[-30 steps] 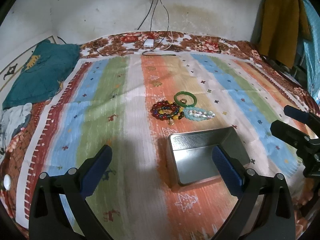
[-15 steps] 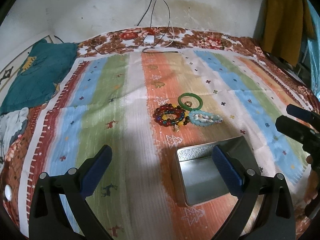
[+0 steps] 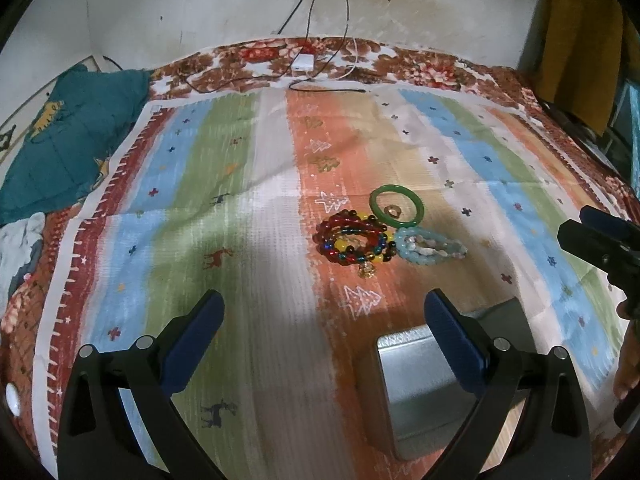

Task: Organize jewelry
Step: 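Lower both open tools over the bracelets beside the green bangle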

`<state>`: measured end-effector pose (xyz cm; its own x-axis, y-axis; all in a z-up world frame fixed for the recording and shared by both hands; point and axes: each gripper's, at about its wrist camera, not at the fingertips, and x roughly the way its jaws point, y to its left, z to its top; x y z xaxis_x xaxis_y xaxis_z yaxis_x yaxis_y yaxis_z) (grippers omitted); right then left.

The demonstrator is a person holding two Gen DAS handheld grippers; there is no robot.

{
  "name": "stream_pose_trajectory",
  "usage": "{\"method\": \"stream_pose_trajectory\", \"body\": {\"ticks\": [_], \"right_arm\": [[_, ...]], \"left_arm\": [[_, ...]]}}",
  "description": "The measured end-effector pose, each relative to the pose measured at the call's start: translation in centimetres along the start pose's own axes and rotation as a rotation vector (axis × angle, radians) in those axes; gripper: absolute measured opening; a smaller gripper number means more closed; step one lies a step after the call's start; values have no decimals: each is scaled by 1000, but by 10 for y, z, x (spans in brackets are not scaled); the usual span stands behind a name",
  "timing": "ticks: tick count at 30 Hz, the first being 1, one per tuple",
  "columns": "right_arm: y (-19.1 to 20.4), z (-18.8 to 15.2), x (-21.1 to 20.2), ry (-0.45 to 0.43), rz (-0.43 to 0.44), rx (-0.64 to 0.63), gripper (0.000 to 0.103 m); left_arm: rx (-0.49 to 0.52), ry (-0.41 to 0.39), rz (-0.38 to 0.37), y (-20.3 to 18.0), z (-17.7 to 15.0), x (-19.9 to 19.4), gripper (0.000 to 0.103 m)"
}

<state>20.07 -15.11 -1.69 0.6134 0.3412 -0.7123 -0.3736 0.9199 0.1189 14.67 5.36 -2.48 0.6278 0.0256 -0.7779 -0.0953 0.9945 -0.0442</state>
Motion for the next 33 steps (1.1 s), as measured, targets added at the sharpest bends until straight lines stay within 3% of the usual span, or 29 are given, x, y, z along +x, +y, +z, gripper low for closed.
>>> {"method": "stream_pose_trajectory", "body": {"ticks": [13,33], "right_arm": [[-4,19,35,44,-54,-13,99],[-8,34,86,133,-70,-19,99]], "left_arm": [[-87,65,-24,16,22,36,97],[-126,193,-61,24,37,89,97]]}}
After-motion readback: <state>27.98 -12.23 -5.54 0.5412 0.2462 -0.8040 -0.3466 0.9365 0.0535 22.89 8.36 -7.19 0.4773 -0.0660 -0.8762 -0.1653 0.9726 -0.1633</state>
